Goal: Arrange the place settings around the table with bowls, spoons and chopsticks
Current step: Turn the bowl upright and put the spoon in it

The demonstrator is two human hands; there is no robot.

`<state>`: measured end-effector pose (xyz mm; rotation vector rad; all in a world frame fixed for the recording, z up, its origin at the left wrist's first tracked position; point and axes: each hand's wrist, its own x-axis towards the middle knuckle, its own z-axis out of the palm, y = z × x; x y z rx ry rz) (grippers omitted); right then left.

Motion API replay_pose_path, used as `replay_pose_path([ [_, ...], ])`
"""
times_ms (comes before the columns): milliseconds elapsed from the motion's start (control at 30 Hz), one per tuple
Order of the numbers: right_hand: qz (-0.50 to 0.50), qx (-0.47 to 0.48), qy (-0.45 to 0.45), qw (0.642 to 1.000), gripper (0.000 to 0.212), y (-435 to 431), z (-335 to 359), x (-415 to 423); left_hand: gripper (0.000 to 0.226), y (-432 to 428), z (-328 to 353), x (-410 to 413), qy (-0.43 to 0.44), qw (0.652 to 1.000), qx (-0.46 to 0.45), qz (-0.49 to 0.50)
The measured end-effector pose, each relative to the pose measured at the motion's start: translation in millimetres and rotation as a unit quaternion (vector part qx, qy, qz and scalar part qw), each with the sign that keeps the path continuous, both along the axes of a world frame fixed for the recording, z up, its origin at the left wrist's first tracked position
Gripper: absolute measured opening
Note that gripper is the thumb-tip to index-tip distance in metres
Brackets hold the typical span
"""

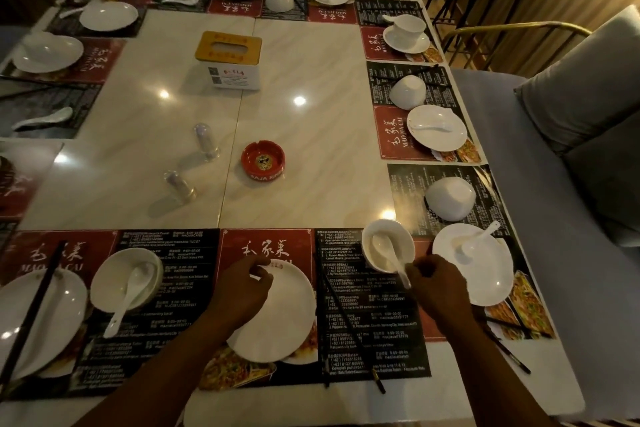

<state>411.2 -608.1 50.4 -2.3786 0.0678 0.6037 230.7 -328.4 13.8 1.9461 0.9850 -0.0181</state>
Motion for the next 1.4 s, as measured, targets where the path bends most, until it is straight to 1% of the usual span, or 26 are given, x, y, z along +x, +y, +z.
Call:
replay_pose_path([
  [33,0.024,-0.027,-0.067,0.997,0.009,4,4,-4,0.023,3,-1,-4,0.004,1.000,0.008,0.009],
  [67,0.048,-0.032,-0.122,0.991,0.008,11,11,-10,0.023,6,-1,-8,0.006,0.999,0.028,0.016],
  [100,0.078,-0.020,-0.149,0.985,0.006,21,17,-18,0.023,10,-3,-14,0.012,0.999,0.049,0.021],
  [167,0.176,-0.007,-0.147,0.973,0.003,45,20,-40,0.022,18,-5,-26,0.029,0.996,0.083,0.032],
  [233,0.256,-0.019,-0.098,0.961,0.003,69,7,-63,0.019,25,-10,-40,0.048,0.992,0.111,0.036],
  [267,0.271,-0.028,-0.072,0.960,0.002,78,-3,-73,0.019,29,-14,-48,0.050,0.991,0.118,0.029],
  [333,0.267,-0.045,-0.033,0.962,0.007,93,-22,-93,0.027,34,-21,-57,0.043,0.992,0.119,0.010],
  [433,0.254,-0.057,-0.015,0.965,0.018,105,-42,-116,0.035,31,-21,-58,0.038,0.996,0.085,0.009],
  [533,0.241,-0.069,-0.012,0.968,0.023,111,-51,-126,0.031,31,-25,-60,0.046,0.996,0.080,0.009],
  [633,0.244,-0.083,-0.026,0.966,0.039,110,-57,-133,0.034,32,-30,-71,0.051,0.997,0.056,0.012],
  [733,0.220,-0.061,-0.036,0.973,0.053,107,-63,-139,0.039,29,-30,-77,0.030,0.999,0.045,0.002],
  [800,0.210,-0.065,-0.037,0.975,0.057,105,-66,-142,0.042,28,-33,-81,0.015,0.999,0.036,-0.001],
  [933,0.206,-0.087,-0.032,0.974,0.062,102,-69,-147,0.044,29,-38,-86,0.017,0.999,0.027,-0.011],
  [1067,0.191,-0.089,-0.004,0.978,0.055,100,-69,-152,0.046,31,-40,-88,0.016,0.999,0.022,-0.016],
  [1267,0.180,-0.084,-0.011,0.980,0.051,101,-69,-154,0.045,35,-42,-89,0.013,1.000,0.008,-0.024],
  [1333,0.178,-0.078,-0.025,0.981,0.039,99,-67,-153,0.046,35,-40,-89,0.014,0.999,0.006,-0.031],
  [1400,0.160,-0.092,-0.067,0.981,0.019,95,-62,-148,0.045,36,-37,-89,0.019,0.999,0.009,-0.037],
])
